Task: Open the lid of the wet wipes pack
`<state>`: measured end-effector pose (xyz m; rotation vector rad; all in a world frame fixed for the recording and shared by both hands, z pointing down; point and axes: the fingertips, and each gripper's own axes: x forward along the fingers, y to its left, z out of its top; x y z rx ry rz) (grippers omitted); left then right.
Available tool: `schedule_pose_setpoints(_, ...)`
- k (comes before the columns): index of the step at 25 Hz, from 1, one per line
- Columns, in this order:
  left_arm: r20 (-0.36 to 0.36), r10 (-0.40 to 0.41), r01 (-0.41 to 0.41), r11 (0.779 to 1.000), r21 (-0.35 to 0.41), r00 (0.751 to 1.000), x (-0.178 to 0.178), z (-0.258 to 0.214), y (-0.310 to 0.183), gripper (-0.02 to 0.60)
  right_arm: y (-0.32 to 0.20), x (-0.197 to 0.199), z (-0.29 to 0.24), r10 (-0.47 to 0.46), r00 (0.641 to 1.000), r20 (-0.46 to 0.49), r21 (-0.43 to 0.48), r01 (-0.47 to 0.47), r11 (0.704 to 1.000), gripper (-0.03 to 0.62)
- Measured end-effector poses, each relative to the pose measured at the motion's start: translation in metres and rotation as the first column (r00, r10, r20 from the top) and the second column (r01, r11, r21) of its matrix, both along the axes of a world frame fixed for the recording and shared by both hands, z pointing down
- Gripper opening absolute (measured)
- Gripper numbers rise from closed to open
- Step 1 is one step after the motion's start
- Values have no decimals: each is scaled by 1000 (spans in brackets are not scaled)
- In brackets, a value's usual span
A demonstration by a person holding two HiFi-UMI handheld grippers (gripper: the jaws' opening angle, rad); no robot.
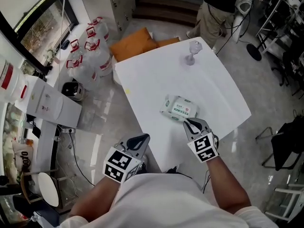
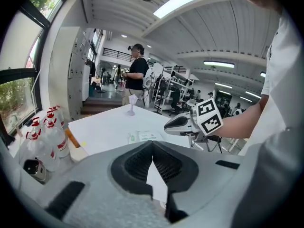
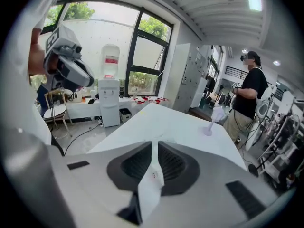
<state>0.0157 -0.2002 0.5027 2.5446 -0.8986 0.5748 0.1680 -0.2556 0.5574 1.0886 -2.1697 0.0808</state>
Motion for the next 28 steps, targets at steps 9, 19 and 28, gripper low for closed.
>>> schedule_pose_setpoints(9, 5, -84, 84, 996, -16, 996, -17, 6, -4, 0, -36, 0, 50, -67, 992, -104, -80, 59, 995, 51)
schedule_pose_setpoints(19, 24, -143, 144, 989, -44, 989, -27, 16, -4, 0, -51, -1, 94, -181, 952, -247, -138, 151, 979, 64)
schedule_pose_setpoints(28, 37, -158, 160, 985, -59, 987, -29, 17, -3, 0, -55, -4, 113, -233, 925, -301, -162, 191, 968, 113)
